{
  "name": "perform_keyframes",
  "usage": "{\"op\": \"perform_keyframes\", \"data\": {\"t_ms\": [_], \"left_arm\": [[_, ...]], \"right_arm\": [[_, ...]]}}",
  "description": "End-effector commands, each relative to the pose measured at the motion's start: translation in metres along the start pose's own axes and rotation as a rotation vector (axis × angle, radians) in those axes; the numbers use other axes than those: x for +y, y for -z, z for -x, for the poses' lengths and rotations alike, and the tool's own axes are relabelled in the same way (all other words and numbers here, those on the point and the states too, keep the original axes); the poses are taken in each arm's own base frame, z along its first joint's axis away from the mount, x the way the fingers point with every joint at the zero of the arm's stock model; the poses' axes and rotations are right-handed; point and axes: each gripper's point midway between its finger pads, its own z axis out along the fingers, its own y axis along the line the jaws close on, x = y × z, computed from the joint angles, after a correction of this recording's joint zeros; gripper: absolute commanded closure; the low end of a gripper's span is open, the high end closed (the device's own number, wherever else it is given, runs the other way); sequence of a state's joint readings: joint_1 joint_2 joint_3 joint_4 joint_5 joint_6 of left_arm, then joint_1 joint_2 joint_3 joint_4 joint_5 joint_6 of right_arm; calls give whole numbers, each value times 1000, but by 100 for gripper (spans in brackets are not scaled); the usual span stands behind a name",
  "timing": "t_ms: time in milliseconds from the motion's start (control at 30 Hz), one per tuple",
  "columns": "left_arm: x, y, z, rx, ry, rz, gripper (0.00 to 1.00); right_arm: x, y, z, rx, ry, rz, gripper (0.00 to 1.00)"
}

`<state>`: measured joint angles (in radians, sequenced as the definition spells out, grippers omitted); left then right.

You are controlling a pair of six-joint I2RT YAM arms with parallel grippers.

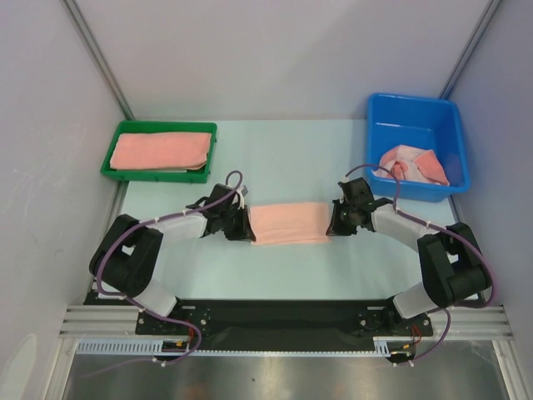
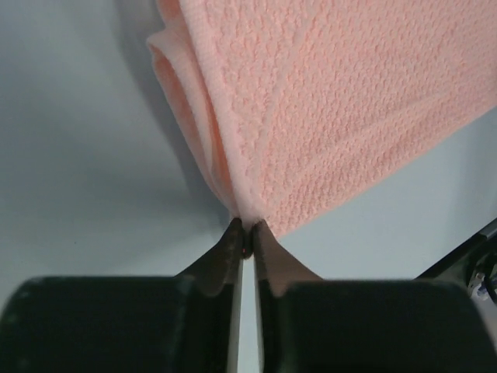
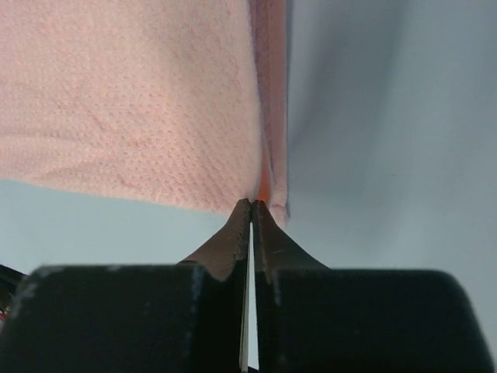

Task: Fold and stack the towels
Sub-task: Fold the towel

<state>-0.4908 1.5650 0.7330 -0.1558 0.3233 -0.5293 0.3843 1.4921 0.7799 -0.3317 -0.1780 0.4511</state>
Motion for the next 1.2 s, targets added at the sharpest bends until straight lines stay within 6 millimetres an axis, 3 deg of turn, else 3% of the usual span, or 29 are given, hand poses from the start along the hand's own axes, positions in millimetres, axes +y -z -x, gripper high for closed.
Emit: {"op": "perform_keyframes", "data": {"t_ms": [0, 67, 167, 400, 500, 533, 567, 633, 667, 767, 867, 900, 967, 1000, 1067, 1167], "left_arm": [[-14, 4, 13, -19, -24, -35, 94], [-11, 10, 18, -28, -30, 6, 99], [-2, 17, 22, -42, -43, 71, 100], [18, 8, 0, 3, -25, 121, 97], [18, 11, 7, -11, -31, 135, 81], [18, 14, 7, -6, -31, 151, 74], [20, 19, 14, -30, -45, 175, 63], [16, 30, 26, -44, -66, 200, 54], [13, 34, 31, -52, -87, 204, 53], [-1, 50, 54, -105, -115, 197, 51], [-30, 51, 73, -151, -146, 81, 51], [-51, 48, 78, -162, -166, -28, 51], [-54, 30, 79, -142, -152, -70, 51], [-56, 24, 86, -154, -153, -81, 51], [-42, -2, 82, -108, -125, -54, 53], [-20, -27, 84, -74, -86, -13, 54]], "right_arm": [[13, 13, 11, -40, 34, 47, 100], [13, 18, 10, -30, 32, 48, 100], [12, 22, 4, -19, 26, 50, 100], [-2, 10, -31, 18, -8, 56, 100], [0, 7, -33, 28, -5, 76, 86], [1, 10, -32, 28, -4, 79, 75], [4, 14, -25, 12, -4, 84, 72], [3, 23, -20, 5, -5, 64, 61], [6, 31, -8, -32, -1, 59, 60], [9, 41, 4, -56, 3, 53, 62], [34, 42, 23, -82, 57, 163, 67], [45, 38, 30, -82, 74, 215, 69], [53, 31, 40, -95, 105, 267, 72], [49, 17, 43, -78, 110, 260, 74], [47, 7, 57, -99, 140, 270, 75], [27, -22, 74, -127, 173, 205, 75]]}}
